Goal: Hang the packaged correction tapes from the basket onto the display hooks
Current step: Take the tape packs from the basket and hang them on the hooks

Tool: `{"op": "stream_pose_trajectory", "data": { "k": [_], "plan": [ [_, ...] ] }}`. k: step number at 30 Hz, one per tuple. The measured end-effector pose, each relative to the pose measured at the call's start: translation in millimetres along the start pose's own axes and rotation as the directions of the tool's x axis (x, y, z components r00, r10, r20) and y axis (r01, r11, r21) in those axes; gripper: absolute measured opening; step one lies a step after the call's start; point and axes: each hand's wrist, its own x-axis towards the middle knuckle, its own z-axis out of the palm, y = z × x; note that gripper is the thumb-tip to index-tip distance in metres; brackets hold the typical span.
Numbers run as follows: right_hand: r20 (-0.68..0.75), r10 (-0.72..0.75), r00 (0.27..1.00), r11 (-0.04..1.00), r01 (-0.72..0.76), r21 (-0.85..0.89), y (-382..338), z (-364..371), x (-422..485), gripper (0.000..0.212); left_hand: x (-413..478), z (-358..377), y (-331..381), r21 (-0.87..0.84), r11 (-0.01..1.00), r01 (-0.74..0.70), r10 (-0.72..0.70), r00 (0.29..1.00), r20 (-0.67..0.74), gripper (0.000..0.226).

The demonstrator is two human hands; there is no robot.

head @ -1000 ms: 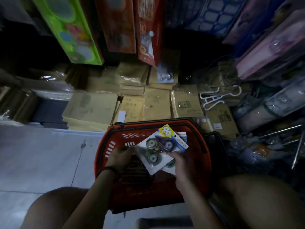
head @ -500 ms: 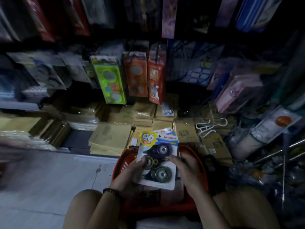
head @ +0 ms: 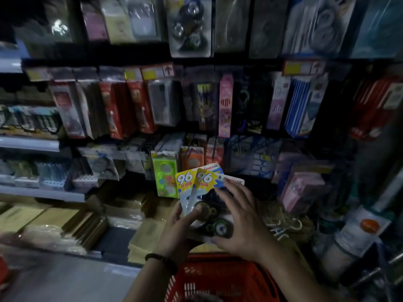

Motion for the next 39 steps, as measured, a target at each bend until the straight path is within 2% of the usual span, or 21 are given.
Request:
{"op": "stream_pose_trajectory", "data": {
  "k": [2, 5, 9, 14, 21, 26, 30, 39],
  "plan": [
    [0.065, -0.037, 0.997, 0.996, 0.042, -0.075, -2.9, -22.2, 20.0, 0.118, -0.3, 7.7, 22.5, 0.023, 0.999, -0.043, 0.042, 0.999, 0.012, 0.039],
    [0.14, -0.085, 0.987, 0.985, 0.105, -0.139, -9.2, -48.3, 48.2, 0.124, 3.7, 19.1, 50.5, 0.091, 0.986, -0.142, 0.147, 0.988, -0.055, 0.038],
    [0.071, -0.143, 0.987, 0.987, 0.147, -0.064, -19.0, -78.7, 88.9, 0.122, 13.9, 27.8, 89.5, 0.191, 0.946, -0.262, 0.287, 0.951, -0.115, 0.035],
    [0.069, -0.25, 0.966, 0.961, 0.256, -0.105, -32.1, -116.1, 138.7, 0.123, 19.4, 28.0, 143.4, 0.184, 0.916, -0.357, 0.372, 0.927, -0.052, 0.026],
    [-0.002, -0.421, 0.907, 0.852, 0.395, -0.345, -32.6, -146.8, 208.9, 0.113, 28.3, 16.0, 208.5, 0.386, 0.704, -0.596, 0.669, 0.739, -0.079, 0.021],
    [-0.013, -0.453, 0.891, 0.79, 0.395, -0.468, -41.0, -166.6, 254.7, 0.108, 45.0, -0.8, 250.1, 0.514, 0.595, -0.618, 0.768, 0.626, -0.136, 0.012],
    [-0.022, -0.466, 0.884, 0.755, 0.385, -0.531, -49.5, -187.7, 290.1, 0.108, 60.1, -17.7, 277.4, 0.675, 0.476, -0.564, 0.836, 0.529, -0.148, 0.014],
    [-0.082, -0.401, 0.912, 0.719, 0.258, -0.645, -72.2, -204.2, 358.5, 0.107, 79.1, -26.0, 312.0, 0.627, 0.472, -0.619, 0.854, 0.499, -0.15, 0.01]
  ]
}}
